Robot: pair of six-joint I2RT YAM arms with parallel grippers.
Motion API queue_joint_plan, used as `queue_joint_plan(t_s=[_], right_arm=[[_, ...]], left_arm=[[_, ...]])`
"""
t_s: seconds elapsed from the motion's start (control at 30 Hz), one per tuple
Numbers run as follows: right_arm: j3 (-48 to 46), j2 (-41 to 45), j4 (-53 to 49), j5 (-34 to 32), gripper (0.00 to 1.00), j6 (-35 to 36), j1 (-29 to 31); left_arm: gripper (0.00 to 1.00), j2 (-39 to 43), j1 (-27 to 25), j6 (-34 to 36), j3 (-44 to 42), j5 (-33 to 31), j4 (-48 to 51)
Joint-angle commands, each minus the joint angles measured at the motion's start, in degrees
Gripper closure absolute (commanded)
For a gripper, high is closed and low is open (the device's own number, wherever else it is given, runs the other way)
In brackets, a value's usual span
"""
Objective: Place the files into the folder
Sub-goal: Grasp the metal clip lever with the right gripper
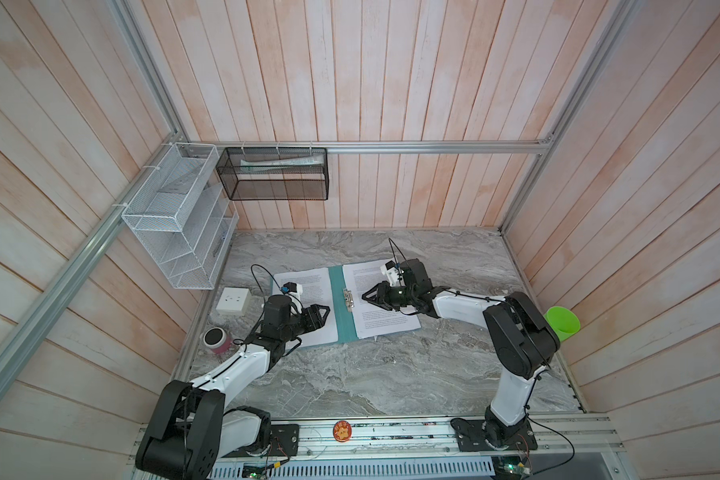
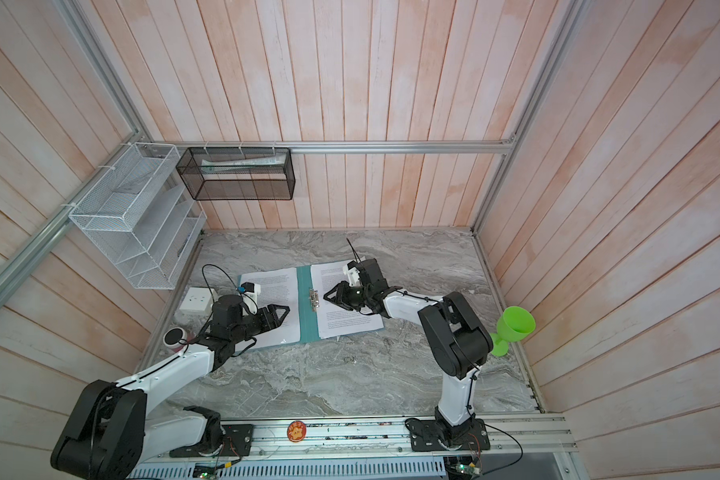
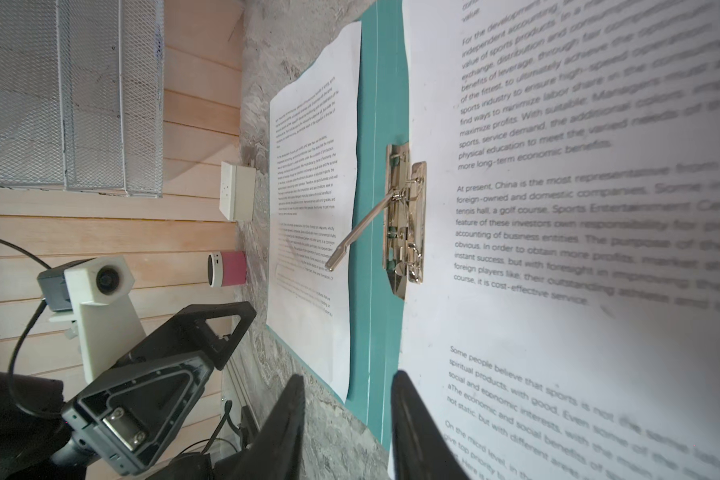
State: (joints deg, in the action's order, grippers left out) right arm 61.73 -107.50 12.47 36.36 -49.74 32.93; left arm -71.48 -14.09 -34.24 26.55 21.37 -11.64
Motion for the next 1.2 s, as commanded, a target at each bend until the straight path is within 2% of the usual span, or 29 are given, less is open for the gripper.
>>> queue_joint_plan(t_s=[0.0,0.13,0.33,0.63,1.17], right_arm=[[3.3,-2.7,2.3,3.1,0.77,-1.8,1.0],[5.4,-5.4,3.4,4.1,0.85,-3.4,1.5],[8.2,-8.6,4.4,5.9,0.85,-6.3,1.8],[9.3,-12.4,7.1,8.5,0.8,-10.1,2.1],[10.8,-16.1,11.9,8.8,0.8,-14.9,2.2]], left_arm=[[0.35,-2.0,0.8,-1.0,-1.1,1.7,-3.7],[0.4,-3.8,1.0,-1.2,-1.0,1.7,-5.5],[0.48,-5.8,1.0,-1.6,-0.6,2.1,-7.5],[0.48,-8.3,1.0,-2.0,-0.4,2.9,-8.9],[0.48,-9.3,1.2,-1.6,-0.4,3.6,-8.9]])
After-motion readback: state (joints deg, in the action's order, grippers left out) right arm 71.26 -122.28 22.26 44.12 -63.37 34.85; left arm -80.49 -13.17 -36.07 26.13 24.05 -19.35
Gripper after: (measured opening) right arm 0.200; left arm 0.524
